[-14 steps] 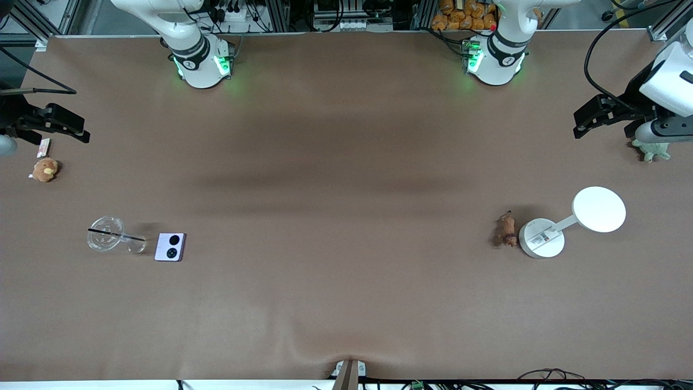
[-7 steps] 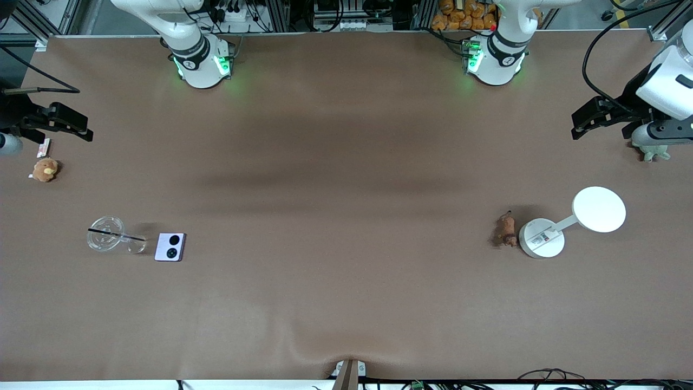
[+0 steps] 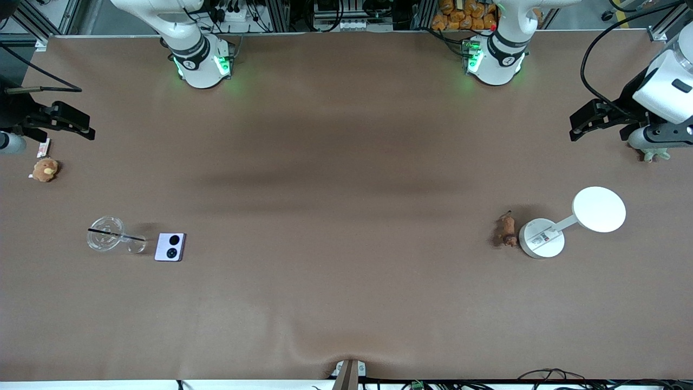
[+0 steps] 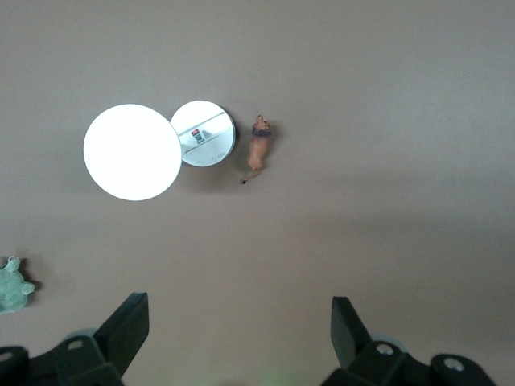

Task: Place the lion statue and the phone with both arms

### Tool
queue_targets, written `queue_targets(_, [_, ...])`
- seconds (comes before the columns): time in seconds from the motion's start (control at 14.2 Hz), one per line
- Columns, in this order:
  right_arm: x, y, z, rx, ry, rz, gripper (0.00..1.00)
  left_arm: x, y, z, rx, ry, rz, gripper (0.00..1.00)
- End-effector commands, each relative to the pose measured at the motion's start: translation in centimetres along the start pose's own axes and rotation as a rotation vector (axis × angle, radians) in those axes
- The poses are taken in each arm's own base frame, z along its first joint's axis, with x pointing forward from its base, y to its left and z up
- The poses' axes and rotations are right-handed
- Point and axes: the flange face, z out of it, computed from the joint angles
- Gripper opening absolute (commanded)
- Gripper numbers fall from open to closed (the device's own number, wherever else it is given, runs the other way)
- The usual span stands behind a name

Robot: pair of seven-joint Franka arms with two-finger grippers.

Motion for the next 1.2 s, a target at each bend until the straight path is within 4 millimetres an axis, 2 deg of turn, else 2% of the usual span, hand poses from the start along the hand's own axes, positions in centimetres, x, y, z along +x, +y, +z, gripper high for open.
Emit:
queue_targets(0.0, [-0.65, 0.36, -0.23, -0.018, -0.002, 0.017, 1.0, -0.05, 0.11, -0.39, -0.003, -0.01, 0.005, 1.0])
queue_targets(1.13, [-1.1, 0.97, -0.32, 0.0, -0.026, 0.027, 1.0, 0.14, -0.01, -0.04, -0.013, -0.019, -0.002, 1.0])
